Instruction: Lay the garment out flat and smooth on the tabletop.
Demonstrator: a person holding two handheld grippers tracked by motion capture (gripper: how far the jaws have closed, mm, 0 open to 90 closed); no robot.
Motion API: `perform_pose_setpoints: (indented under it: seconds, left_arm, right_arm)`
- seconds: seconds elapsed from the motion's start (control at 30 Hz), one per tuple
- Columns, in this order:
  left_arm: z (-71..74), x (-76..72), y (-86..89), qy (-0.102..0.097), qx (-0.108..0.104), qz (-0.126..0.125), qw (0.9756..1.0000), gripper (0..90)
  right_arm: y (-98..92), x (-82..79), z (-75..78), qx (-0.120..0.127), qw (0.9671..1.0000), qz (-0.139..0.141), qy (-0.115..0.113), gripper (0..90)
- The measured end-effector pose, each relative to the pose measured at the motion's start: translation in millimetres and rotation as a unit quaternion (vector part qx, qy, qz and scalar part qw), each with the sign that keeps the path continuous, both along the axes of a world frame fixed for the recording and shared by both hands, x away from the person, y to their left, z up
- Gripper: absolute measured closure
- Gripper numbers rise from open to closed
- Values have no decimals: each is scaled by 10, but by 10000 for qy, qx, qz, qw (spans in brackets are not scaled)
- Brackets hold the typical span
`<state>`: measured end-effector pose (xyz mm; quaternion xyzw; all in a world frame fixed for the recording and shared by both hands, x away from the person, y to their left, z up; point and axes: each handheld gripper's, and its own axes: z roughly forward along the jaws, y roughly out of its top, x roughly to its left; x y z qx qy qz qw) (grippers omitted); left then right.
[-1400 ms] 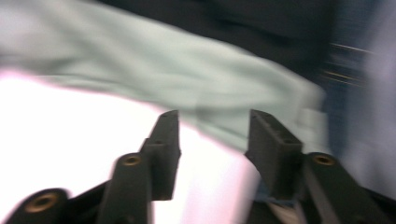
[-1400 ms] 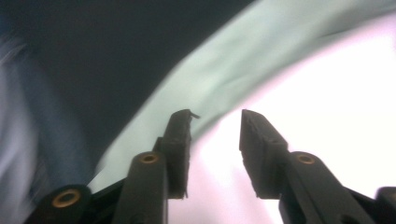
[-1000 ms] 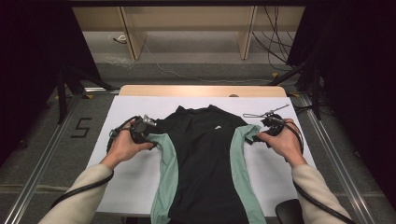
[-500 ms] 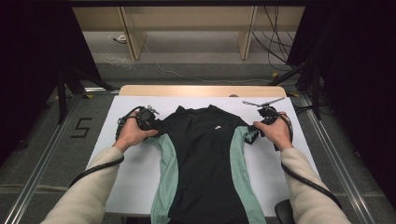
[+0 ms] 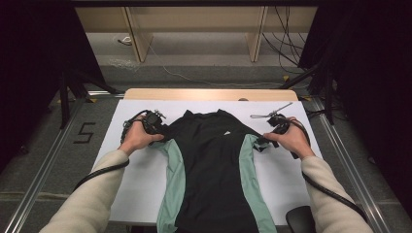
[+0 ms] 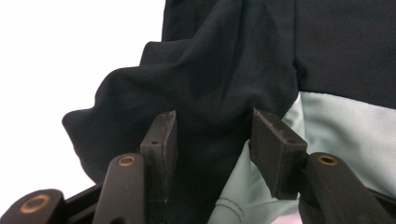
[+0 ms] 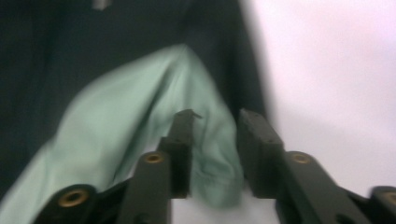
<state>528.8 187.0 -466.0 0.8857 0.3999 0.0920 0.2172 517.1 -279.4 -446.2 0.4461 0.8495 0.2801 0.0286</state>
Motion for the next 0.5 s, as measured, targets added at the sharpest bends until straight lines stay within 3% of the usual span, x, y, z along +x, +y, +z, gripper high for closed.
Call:
perform_pose_setpoints:
  seconds: [0.07, 0.1, 0.17, 0.27, 0.43, 0.5]
  left_arm:
    - [8, 17, 24, -11, -41, 37, 10000, 517]
    - [13, 25, 31, -11, -45, 42, 10000, 515]
    - [22, 43, 41, -30, -58, 96, 9999, 512]
    - [8, 53, 32, -34, -79, 124, 9999, 501]
    - [-33, 69, 27, 69, -26, 93, 9999, 492]
    - [-24, 76, 24, 135, 8, 92, 9999, 511]
  right_arm:
    - [-87, 46, 92, 281, 9980, -489, -273, 638]
    - [-133, 81, 124, 305, 9965, -700, -344, 641]
    - [-148, 136, 95, 100, 9967, -783, -193, 641]
    - [-95, 178, -32, -267, 9978, -594, 136, 645]
    - [-11, 174, -131, -452, 9979, -404, 238, 737]
    - [43, 167, -157, -643, 9973, -274, 204, 791]
